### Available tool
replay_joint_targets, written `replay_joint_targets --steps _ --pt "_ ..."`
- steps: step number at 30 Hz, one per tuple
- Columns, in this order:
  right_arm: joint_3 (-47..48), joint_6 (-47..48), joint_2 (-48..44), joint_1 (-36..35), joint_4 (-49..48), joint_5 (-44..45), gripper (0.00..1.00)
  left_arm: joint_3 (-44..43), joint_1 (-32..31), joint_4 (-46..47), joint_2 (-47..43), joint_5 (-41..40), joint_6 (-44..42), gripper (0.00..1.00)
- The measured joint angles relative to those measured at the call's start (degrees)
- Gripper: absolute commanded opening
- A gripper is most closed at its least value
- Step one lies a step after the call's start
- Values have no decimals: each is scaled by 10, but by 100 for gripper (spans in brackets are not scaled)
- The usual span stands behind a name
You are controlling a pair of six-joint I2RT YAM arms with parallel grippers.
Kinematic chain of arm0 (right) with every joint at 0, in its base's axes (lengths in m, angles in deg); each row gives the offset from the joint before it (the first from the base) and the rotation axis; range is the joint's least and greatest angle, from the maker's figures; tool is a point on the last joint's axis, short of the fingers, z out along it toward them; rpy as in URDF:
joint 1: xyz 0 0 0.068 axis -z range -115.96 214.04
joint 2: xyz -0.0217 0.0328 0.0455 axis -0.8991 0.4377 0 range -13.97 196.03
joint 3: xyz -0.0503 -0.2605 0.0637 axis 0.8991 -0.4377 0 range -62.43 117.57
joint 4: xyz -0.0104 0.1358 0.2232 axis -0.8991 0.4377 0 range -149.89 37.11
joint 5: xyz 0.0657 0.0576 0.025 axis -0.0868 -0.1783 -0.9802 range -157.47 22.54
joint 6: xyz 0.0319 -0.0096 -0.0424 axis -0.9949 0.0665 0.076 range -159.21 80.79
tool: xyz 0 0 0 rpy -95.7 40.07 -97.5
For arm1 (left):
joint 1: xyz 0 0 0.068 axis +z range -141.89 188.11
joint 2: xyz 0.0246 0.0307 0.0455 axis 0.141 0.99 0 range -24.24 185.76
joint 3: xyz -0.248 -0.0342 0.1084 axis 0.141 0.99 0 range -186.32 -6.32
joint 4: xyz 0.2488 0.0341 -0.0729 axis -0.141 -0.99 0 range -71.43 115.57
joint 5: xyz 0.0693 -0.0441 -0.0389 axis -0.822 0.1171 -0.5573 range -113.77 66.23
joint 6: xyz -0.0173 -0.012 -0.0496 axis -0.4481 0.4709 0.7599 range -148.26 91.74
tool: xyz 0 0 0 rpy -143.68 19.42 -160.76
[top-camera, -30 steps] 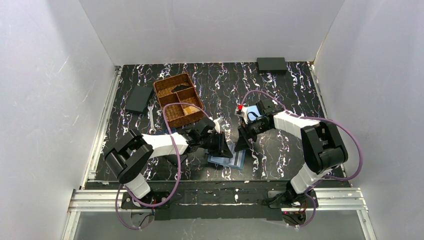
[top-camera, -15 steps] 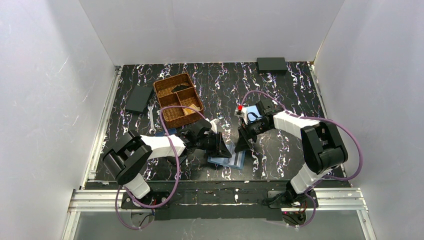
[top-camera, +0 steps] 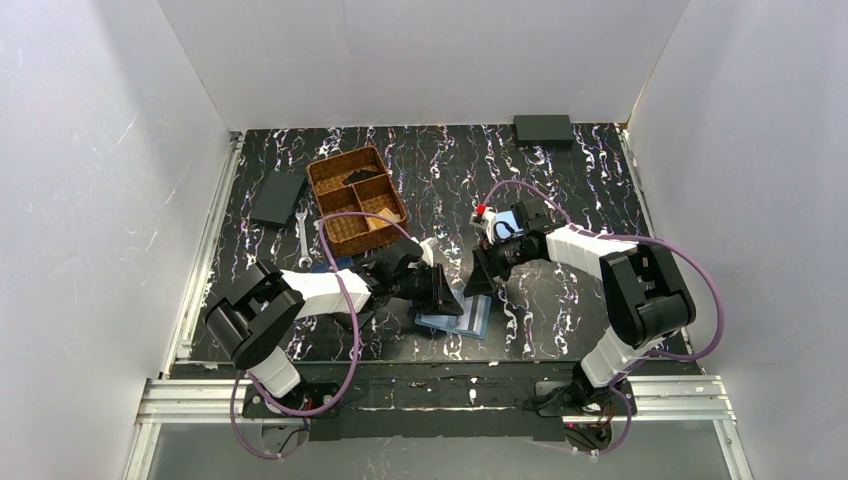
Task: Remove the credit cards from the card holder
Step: Remove the credit card from the card holder.
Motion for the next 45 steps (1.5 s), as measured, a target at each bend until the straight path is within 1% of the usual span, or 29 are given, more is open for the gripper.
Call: replay_joint_targets --steps 5,11,14,17,23,27,33,39,45 --pt "0 -8 0 -4 -6 23 77 0 0 0 0 0 0 2" --pt "0 -12 0 -11 -6 28 69 3 3 5 0 1 2 13" --pt "0 -12 0 -12 -5 28 68 7 5 12 0 2 4 18" --pt "1 -10 2 -13 -3 28 68 10 8 16 0 2 4 26" --pt "1 -1 13 -15 1 39 68 28 17 12 0 2 4 32" --pt "1 7 24 -15 6 49 68 42 22 -3 0 2 4 32" --pt "1 17 25 -15 14 50 69 43 24 -5 0 2 4 30" --pt "2 24 25 -15 24 1 68 48 24 -10 -20 -12 -10 27" --pt "2 23 25 -15 25 -19 68 49 24 -33 -52 -38 -26 27"
